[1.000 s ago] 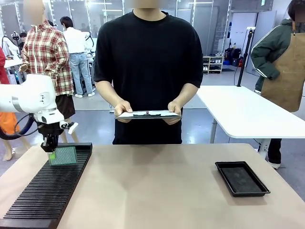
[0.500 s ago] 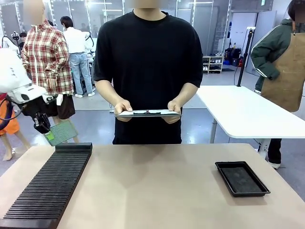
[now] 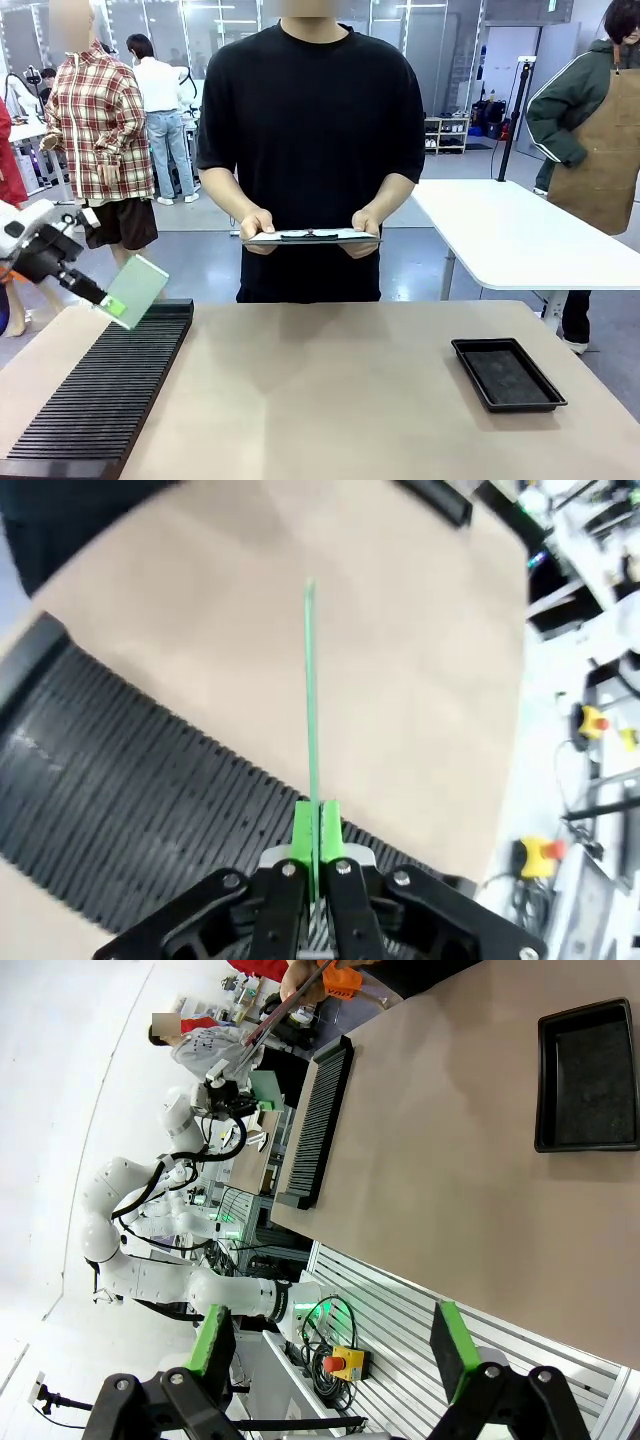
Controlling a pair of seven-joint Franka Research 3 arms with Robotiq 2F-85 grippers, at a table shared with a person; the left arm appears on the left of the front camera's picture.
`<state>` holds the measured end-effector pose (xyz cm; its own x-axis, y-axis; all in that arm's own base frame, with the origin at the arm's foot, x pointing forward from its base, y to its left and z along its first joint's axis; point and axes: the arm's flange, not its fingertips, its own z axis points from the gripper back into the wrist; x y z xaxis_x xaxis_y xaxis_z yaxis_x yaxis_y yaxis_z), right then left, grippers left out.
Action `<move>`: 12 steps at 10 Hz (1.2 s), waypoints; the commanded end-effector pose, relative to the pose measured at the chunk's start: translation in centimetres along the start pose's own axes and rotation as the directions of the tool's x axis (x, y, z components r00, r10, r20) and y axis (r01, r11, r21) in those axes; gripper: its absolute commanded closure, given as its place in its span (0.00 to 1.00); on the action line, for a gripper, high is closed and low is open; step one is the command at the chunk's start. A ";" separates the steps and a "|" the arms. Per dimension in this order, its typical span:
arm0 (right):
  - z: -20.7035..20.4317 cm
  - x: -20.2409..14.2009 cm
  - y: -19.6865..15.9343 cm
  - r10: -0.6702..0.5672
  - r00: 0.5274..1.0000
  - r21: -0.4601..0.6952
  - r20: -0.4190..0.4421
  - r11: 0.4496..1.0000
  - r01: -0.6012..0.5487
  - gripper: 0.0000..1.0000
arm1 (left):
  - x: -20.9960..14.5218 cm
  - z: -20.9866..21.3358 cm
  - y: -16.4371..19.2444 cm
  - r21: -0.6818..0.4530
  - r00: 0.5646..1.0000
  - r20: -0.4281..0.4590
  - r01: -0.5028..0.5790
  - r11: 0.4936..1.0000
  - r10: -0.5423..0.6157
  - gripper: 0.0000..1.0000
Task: Inspect the PCB.
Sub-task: Pick up the Blank PCB and present it to the human.
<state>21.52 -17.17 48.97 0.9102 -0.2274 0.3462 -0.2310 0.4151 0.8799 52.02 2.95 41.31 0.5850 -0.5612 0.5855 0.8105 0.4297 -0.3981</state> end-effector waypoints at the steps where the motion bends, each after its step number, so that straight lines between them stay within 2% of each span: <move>1: 0.1 0.1 0.2 0.019 1.000 0.012 0.006 1.000 -0.019 0.00 | 1.1 1.3 0.5 0.012 1.000 0.009 0.018 1.000 -0.018 1.00; 5: 0.1 0.1 0.2 0.019 1.000 0.012 0.006 1.000 -0.019 0.00 | 1.1 1.3 0.5 0.012 1.000 0.009 0.018 1.000 -0.018 1.00; 6: 0.1 0.1 0.2 0.019 1.000 0.012 0.006 1.000 -0.019 0.00 | 0.8 1.2 0.3 0.022 1.000 0.011 0.013 1.000 -0.013 0.97; 7: 0.1 0.1 0.2 0.019 1.000 0.012 0.006 1.000 -0.019 0.00 | 1.6 2.0 0.1 -0.121 0.968 0.234 -0.063 0.991 0.090 0.97; 8: 0.1 0.1 0.2 0.019 1.000 0.012 0.006 1.000 -0.019 0.00 | 1.9 2.1 0.1 -0.260 0.906 0.362 -0.128 0.957 0.220 0.97; 9: 0.1 0.1 0.2 0.019 1.000 0.012 0.006 1.000 -0.019 0.00 | 2.5 1.7 -0.2 -0.376 0.840 0.441 -0.147 0.915 0.316 0.97; 10: 0.1 0.1 0.2 0.019 1.000 0.012 0.006 1.000 -0.019 0.00 | 3.0 0.8 -0.6 -0.493 0.780 0.472 -0.153 0.857 0.411 0.97; 11: 0.1 0.1 0.2 0.019 1.000 0.012 0.006 1.000 -0.019 0.00 | 3.3 -0.7 -0.8 -0.584 0.740 0.429 -0.210 0.784 0.518 0.97; 12: 0.1 0.1 0.2 0.019 1.000 0.012 0.006 1.000 -0.019 0.00 | 3.6 -2.5 -0.9 -0.641 0.736 0.353 -0.260 0.722 0.578 0.97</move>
<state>21.52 -17.18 48.98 0.9101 -0.2276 0.3464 -0.2311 0.4152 0.8799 53.00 -0.24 42.85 0.8325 0.0351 0.5530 0.5515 0.0440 -0.8330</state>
